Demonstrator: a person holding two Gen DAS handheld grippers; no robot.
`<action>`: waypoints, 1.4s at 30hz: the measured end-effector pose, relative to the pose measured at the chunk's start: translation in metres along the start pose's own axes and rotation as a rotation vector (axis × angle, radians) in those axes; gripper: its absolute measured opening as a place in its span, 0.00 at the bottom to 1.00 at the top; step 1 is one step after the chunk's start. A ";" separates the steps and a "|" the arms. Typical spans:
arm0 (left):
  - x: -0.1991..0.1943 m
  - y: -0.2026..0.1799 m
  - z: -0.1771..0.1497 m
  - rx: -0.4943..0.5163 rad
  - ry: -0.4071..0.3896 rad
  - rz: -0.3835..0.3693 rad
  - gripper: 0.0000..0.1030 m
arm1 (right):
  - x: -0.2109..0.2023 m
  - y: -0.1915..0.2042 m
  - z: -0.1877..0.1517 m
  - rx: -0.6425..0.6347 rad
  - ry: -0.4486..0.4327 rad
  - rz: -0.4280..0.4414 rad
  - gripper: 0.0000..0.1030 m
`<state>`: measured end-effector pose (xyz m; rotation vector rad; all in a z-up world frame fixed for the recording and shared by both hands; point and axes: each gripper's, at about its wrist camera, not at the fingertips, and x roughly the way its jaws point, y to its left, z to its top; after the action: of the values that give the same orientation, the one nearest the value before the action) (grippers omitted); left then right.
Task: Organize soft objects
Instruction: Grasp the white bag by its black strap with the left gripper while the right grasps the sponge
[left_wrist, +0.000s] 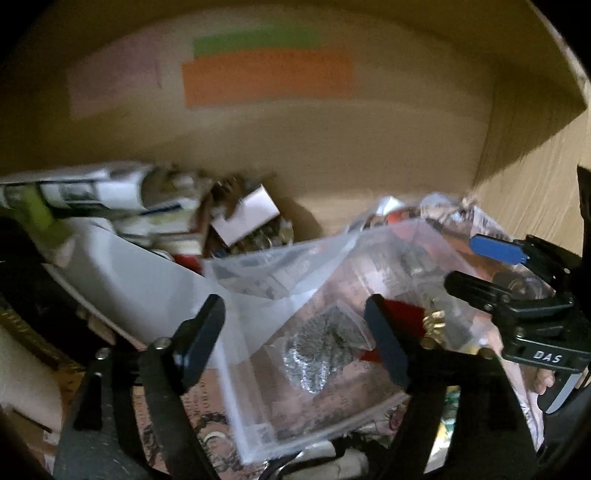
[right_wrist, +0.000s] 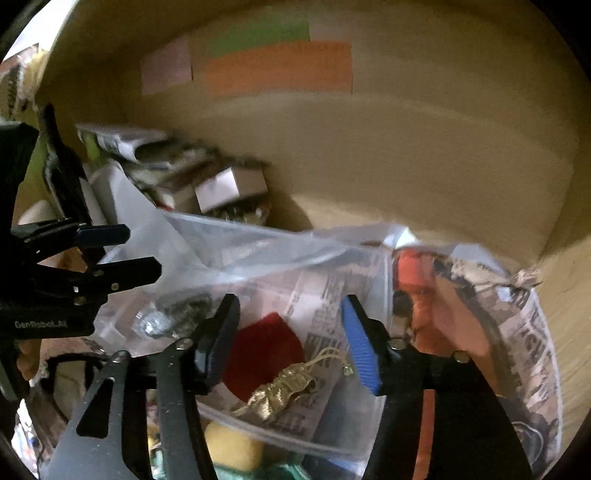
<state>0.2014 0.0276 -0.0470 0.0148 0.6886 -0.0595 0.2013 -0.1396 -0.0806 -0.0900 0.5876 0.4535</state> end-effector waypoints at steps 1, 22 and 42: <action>-0.008 0.002 0.000 -0.005 -0.016 0.000 0.83 | -0.005 0.001 0.001 0.001 -0.015 0.000 0.66; -0.044 0.026 -0.089 -0.040 0.038 0.040 1.00 | -0.056 0.028 -0.049 0.028 -0.043 0.017 0.80; -0.033 0.028 -0.157 -0.087 0.160 -0.091 0.42 | -0.022 0.024 -0.078 0.111 0.064 0.055 0.50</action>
<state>0.0785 0.0620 -0.1475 -0.0958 0.8513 -0.1167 0.1347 -0.1432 -0.1318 0.0181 0.6782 0.4720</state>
